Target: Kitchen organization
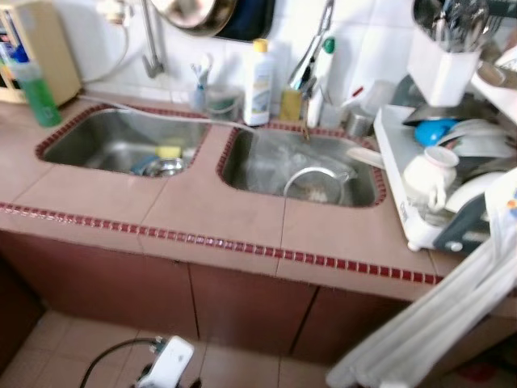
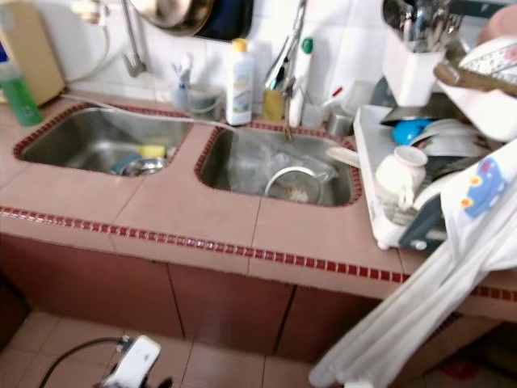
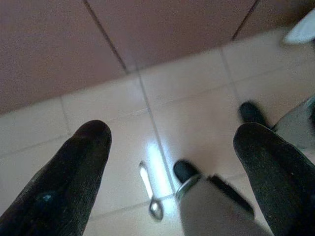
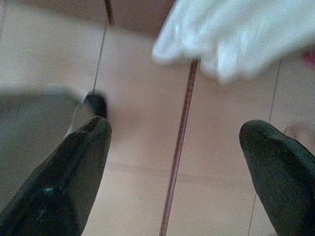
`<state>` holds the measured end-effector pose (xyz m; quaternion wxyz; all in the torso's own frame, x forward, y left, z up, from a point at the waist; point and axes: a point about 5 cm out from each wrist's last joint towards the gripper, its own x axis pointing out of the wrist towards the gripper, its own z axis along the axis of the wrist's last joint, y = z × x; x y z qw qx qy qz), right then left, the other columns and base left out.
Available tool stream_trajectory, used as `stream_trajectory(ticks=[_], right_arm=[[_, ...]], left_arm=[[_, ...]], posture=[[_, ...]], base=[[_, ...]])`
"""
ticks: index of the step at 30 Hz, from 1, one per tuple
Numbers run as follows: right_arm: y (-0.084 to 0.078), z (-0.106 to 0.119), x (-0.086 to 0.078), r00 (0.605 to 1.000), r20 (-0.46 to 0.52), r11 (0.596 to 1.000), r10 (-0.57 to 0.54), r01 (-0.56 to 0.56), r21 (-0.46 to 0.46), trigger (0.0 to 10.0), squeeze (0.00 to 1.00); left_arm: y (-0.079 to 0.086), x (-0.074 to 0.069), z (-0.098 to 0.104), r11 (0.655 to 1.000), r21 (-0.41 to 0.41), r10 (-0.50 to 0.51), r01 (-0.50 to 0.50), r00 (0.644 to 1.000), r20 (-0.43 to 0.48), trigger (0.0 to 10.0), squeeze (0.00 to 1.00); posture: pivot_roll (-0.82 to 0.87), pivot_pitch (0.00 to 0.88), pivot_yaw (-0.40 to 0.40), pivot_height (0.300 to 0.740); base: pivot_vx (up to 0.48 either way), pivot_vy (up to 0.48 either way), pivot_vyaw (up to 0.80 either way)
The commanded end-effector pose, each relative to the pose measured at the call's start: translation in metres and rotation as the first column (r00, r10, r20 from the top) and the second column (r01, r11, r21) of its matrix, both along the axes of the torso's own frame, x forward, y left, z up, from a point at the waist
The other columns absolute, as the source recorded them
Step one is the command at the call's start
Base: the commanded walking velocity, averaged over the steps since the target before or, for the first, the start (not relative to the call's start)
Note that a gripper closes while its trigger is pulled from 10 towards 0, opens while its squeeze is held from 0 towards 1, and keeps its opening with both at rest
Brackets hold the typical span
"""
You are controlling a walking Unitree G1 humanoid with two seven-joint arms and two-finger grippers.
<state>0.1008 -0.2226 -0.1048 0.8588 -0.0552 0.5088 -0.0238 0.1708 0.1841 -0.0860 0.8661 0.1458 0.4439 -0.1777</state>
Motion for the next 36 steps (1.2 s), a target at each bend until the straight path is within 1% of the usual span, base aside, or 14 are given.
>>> stream_trajectory(ticks=[1, 3, 13, 15, 19, 24, 36], right_arm=[[-0.0058, 0.0015, 0.0018, 1.0, 0.0, 1.0, -0.008, 0.008, -0.011, 10.0, 0.0], [-0.0057, 0.0019, 0.0024, 1.0, 0.008, 1.0, -0.006, 0.006, -0.011, 10.0, 0.0], [-0.0023, 0.0021, 0.0055, 1.0, 0.019, 1.0, 0.009, -0.009, -0.008, 10.0, 0.0], [-0.0018, 0.0021, 0.0059, 1.0, 0.02, 1.0, 0.01, -0.01, -0.008, 10.0, 0.0], [0.0, 0.0021, 0.0069, 1.0, 0.024, 1.0, 0.017, -0.017, -0.008, 10.0, 0.0], [0.0008, 0.0019, 0.0067, 1.0, 0.024, 1.0, 0.018, -0.018, -0.007, 10.0, 0.0], [0.0031, 0.0009, 0.0051, 1.0, 0.016, 1.0, 0.027, -0.027, -0.008, 10.0, 0.0]], left_arm=[[-0.0072, 0.0066, 0.0022, 1.0, -0.019, 0.001, -0.001, 1.0, 0.017, 10.0, 0.0], [-0.0075, 0.0068, 0.0023, 1.0, -0.018, 0.0, 0.001, 1.0, 0.018, 10.0, 0.0], [-0.0081, 0.008, 0.0027, 1.0, -0.018, 0.001, -0.001, 1.0, 0.02, 10.0, 0.0], [-0.0082, 0.0082, 0.0028, 1.0, -0.018, 0.001, 0.0, 1.0, 0.021, 10.0, 0.0], [-0.0079, 0.0079, 0.0023, 1.0, 0.008, -0.027, 0.027, 1.0, 0.014, 10.0, 0.0], [-0.009, 0.0069, 0.0018, 1.0, 0.006, -0.03, 0.03, 0.999, 0.009, 10.0, 0.0], [-0.0105, 0.0049, 0.0004, 0.999, 0.01, -0.035, 0.035, 0.999, -0.001, 10.0, 0.0]], posture=[[-0.08, 0.0, -0.025, 0.74], [-0.08, 0.0, -0.025, 0.74], [-0.08, 0.0, -0.025, 0.74], [-0.08, 0.0, -0.025, 0.74], [-0.08, 0.0, -0.024, 0.74], [-0.08, 0.0, -0.023, 0.74], [-0.08, 0.0, -0.023, 0.74]], base=[[0.0, 0.259, -0.73], [0.0, 0.368, -0.73], [0.0, 0.387, 0.0], [0.0, 0.0, 0.0], [0.0, 0.0, 0.0], [0.0, 0.0, 0.0], [-0.332, 0.0, 0.0]])
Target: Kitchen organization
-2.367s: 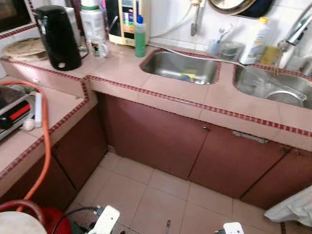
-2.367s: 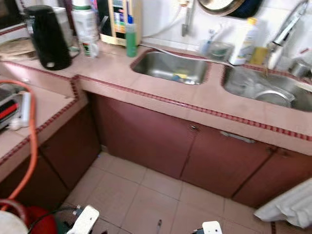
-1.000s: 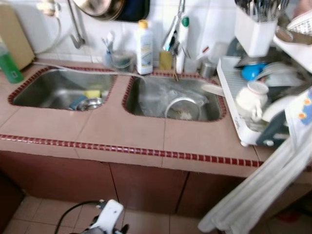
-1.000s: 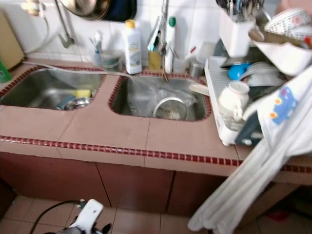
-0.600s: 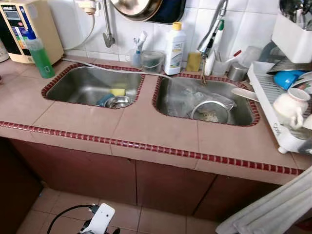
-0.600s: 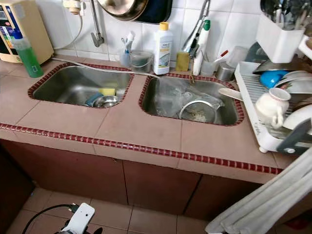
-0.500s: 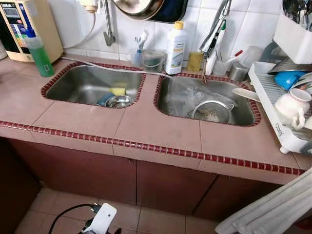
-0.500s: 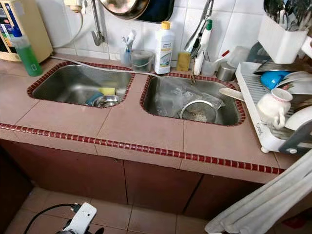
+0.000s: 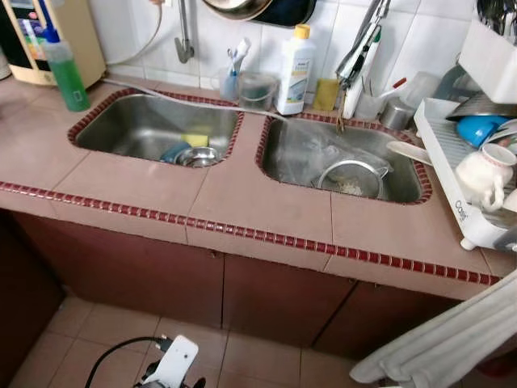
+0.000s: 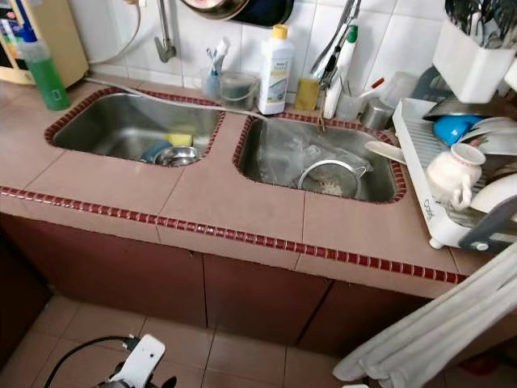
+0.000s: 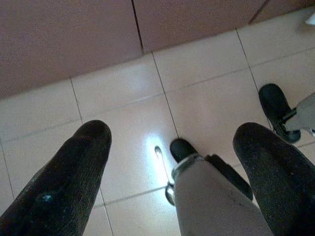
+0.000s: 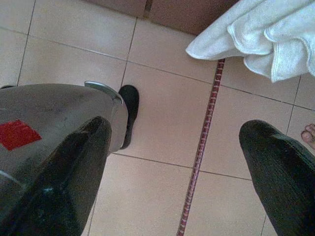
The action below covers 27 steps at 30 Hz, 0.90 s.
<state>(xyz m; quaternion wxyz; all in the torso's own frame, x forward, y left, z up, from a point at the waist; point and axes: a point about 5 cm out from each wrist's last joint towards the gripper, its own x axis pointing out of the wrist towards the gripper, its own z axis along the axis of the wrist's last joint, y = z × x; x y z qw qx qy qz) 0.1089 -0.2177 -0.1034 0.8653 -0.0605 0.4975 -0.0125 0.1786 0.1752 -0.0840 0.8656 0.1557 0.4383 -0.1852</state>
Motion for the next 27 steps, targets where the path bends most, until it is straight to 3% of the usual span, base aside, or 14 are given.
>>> stream_trajectory(ticks=[1, 11, 27], right_arm=[[-0.0017, -0.0005, -0.003, 1.0, -0.008, 1.0, 0.002, -0.002, -0.011, 10.0, 0.0], [-0.0013, -0.0007, -0.0033, 1.0, -0.012, 1.0, 0.005, -0.005, -0.011, 10.0, 0.0], [-0.0004, -0.0019, -0.0064, 0.999, -0.031, 1.0, 0.026, -0.026, -0.013, 10.0, 0.0]], left_arm=[[-0.0016, -0.0028, -0.0015, 1.0, 0.0, -0.011, 0.011, 1.0, -0.011, 10.0, 0.0], [-0.0014, -0.0021, -0.0011, 1.0, 0.003, -0.015, 0.015, 1.0, -0.007, 10.0, 0.0], [-0.0024, -0.0037, -0.0014, 1.0, -0.006, -0.028, 0.028, 1.0, -0.006, 10.0, 0.0]], posture=[[-0.07, 0.0, -0.024, 0.74], [-0.07, 0.0, -0.024, 0.74], [-0.06, 0.0, -0.028, 0.74]], base=[[-0.36, 0.0, 0.0], [-0.332, 0.0, 0.0], [0.0, 0.0, 0.0]])
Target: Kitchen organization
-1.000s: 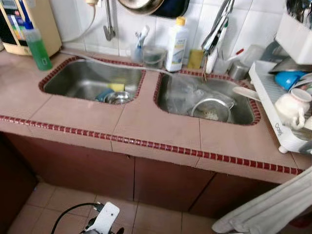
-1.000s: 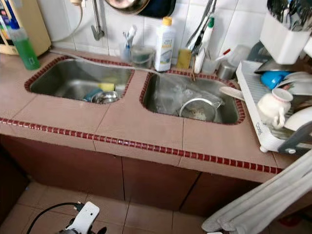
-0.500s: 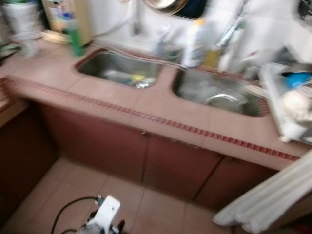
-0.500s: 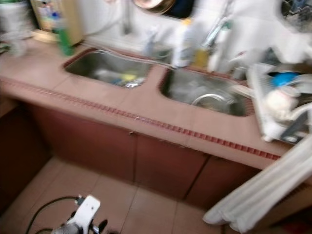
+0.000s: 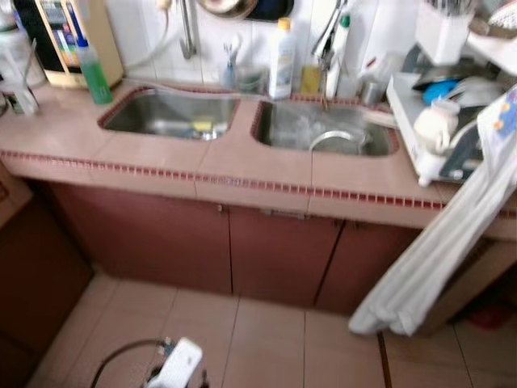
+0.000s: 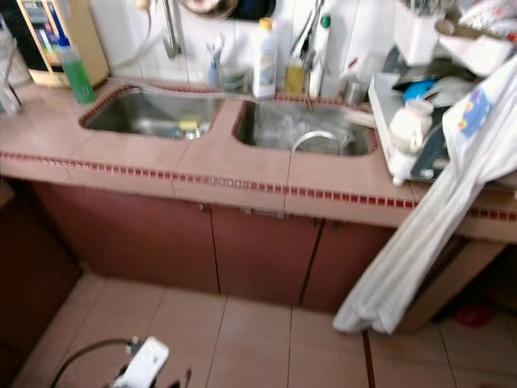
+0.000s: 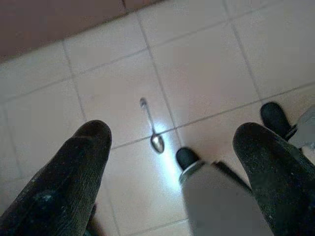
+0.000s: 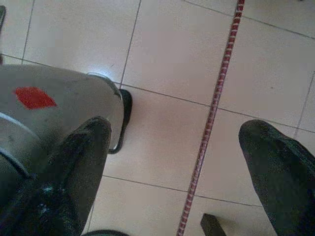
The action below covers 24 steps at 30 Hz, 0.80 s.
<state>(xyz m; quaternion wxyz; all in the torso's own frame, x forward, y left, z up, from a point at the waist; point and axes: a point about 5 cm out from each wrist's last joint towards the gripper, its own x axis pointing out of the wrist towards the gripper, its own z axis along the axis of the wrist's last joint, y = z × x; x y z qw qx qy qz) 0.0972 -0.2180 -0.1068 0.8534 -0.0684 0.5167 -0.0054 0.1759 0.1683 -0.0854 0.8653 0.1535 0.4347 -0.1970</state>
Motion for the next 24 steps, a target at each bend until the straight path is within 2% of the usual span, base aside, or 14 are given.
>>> stream_trajectory(ticks=[1, 24], right_arm=[[0.0001, 0.0014, 0.0054, 1.0, 0.015, 1.0, 0.012, -0.012, -0.007, 10.0, 0.0], [-0.0024, 0.0002, 0.0019, 0.999, -0.024, 0.999, 0.036, -0.037, -0.028, 10.0, 0.0]], left_arm=[[0.0047, -0.0011, -0.0001, 1.0, 0.01, -0.009, 0.009, 1.0, -0.008, 10.0, 0.0], [0.0035, -0.0088, -0.0036, 1.0, 0.009, -0.017, 0.017, 0.999, -0.03, 10.0, 0.0]], posture=[[-0.06, 0.0, -0.028, 0.74], [-0.05, 0.0, -0.043, 0.74]], base=[[0.0, 0.0, 0.0], [0.0, 0.0, 0.0]])
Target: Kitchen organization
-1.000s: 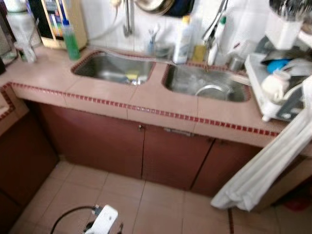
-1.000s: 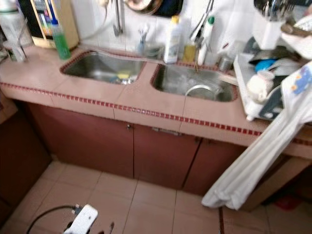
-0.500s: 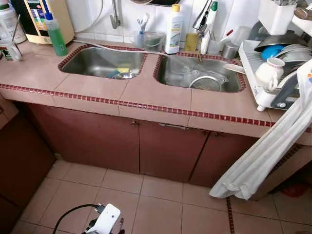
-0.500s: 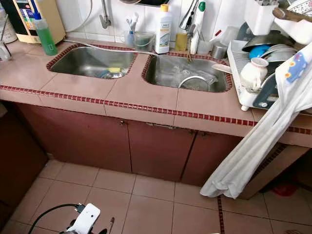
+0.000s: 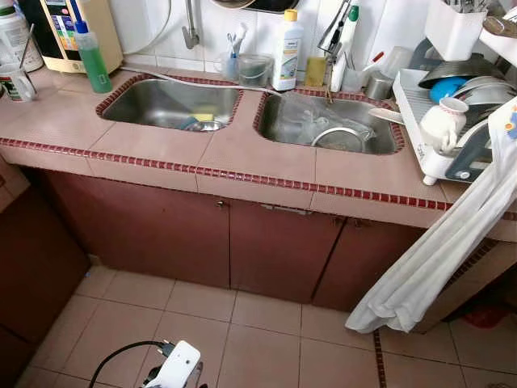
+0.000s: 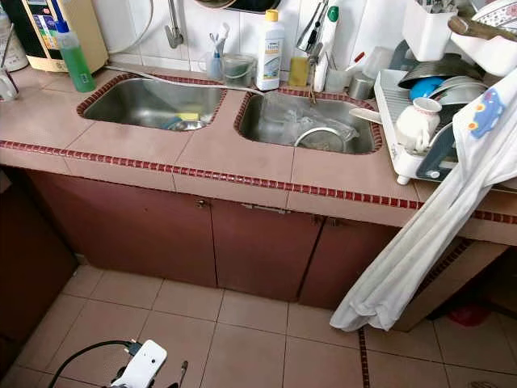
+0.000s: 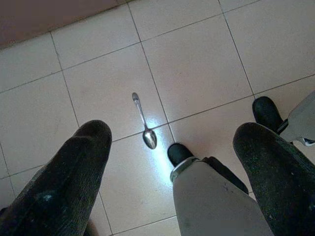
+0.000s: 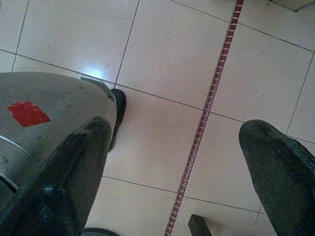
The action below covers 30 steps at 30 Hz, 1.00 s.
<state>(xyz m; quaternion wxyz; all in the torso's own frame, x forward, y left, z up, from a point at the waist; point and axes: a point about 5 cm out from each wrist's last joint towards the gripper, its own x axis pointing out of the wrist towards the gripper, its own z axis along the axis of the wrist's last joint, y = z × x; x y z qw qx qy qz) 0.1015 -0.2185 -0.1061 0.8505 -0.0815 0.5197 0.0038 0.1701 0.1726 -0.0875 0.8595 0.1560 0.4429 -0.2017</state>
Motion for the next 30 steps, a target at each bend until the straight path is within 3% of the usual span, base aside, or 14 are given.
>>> stream_trajectory(ticks=[1, 16, 30], right_arm=[[-0.002, -0.001, -0.003, 1.0, -0.016, 1.0, 0.007, -0.007, -0.015, 10.0, 0.0], [-0.001, -0.004, -0.013, 0.998, -0.057, 0.999, -0.02, 0.018, -0.035, 10.0, 0.0], [-0.001, -0.006, -0.024, 0.994, -0.104, 0.999, 0.042, -0.044, -0.017, 10.0, 0.0]], left_arm=[[-0.001, -0.004, -0.002, 1.0, 0.004, -0.007, 0.008, 1.0, -0.012, 10.0, 0.0], [0.008, -0.007, -0.003, 1.0, 0.028, 0.014, -0.014, 1.0, -0.02, 10.0, 0.0], [0.028, -0.029, -0.008, 0.996, 0.068, 0.053, -0.05, 0.998, -0.046, 10.0, 0.0]], posture=[[-0.05, 0.0, -0.043, 0.74], [-0.06, 0.0, -0.039, 0.74], [-0.05, 0.0, -0.043, 0.74]], base=[[0.0, 0.0, 0.0], [0.0, 0.0, 0.0], [0.0, 0.0, 0.0]])
